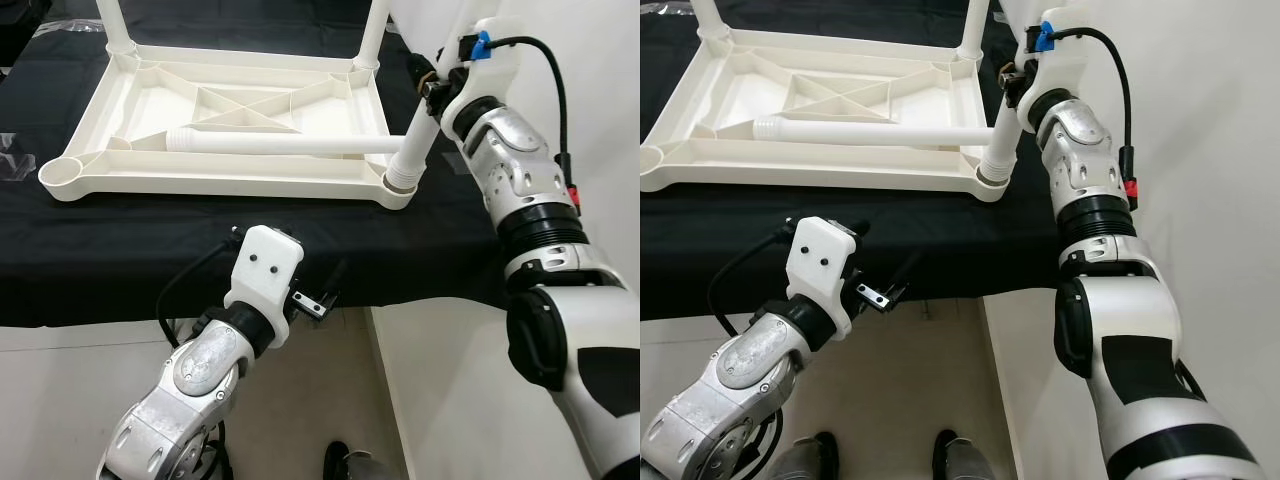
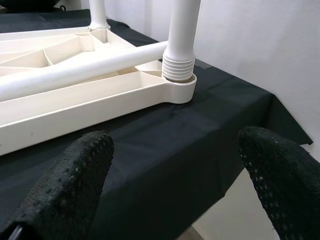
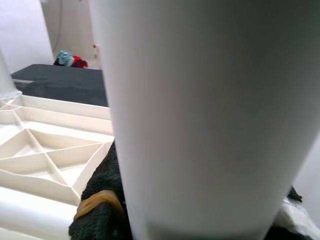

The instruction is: Building children table

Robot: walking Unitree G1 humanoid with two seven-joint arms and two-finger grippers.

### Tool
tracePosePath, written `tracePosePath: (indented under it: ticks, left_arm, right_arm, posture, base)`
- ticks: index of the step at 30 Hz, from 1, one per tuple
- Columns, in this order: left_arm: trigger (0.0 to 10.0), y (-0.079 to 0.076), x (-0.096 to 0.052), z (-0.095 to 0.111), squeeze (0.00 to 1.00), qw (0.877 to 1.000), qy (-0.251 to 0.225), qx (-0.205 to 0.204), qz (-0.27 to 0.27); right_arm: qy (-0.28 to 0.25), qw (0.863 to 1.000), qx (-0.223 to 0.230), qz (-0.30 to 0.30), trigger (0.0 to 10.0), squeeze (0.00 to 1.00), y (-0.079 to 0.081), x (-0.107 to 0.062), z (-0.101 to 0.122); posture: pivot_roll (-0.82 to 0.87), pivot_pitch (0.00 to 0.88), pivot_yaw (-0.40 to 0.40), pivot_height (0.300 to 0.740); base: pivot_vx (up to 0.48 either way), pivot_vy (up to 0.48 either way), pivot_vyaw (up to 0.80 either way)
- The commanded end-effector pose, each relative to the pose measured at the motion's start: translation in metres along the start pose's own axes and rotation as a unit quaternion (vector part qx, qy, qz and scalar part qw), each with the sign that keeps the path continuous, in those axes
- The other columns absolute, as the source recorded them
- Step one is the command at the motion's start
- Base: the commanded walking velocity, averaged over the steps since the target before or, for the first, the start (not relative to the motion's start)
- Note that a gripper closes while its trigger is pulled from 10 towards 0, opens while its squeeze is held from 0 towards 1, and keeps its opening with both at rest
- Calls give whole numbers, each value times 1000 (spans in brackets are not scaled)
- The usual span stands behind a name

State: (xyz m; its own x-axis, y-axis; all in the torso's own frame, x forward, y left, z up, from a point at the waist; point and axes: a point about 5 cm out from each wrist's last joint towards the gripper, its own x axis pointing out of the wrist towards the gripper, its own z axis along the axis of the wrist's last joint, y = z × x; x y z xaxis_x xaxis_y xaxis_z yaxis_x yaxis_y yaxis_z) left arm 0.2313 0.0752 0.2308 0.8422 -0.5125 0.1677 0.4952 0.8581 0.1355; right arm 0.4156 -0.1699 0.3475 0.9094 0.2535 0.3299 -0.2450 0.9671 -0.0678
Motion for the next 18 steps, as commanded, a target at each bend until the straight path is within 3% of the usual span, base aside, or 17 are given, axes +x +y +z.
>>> tracePosePath:
  ticks: [1, 9, 18]
  left_arm:
    - [10000, -3, -3, -2, 0, 1000, 7, 1, -5]
    - [10000, -2, -4, -3, 0, 1000, 8, 5, 3]
    - [10000, -2, -3, -4, 0, 1000, 11, 7, 4]
  right_arm:
    - [3, 1000, 6, 15, 10000, 0, 3, 0, -3]
    - [34, 999, -6, 30, 10000, 0, 4, 0, -11]
    - [135, 988, 9, 76, 10000, 0, 12, -5, -41]
  posture:
    - [59, 232, -112, 740]
    - [56, 236, -115, 740]
    - [51, 247, -121, 740]
  base:
    - [0, 0, 0]
    - [0, 0, 0]
    - [0, 0, 0]
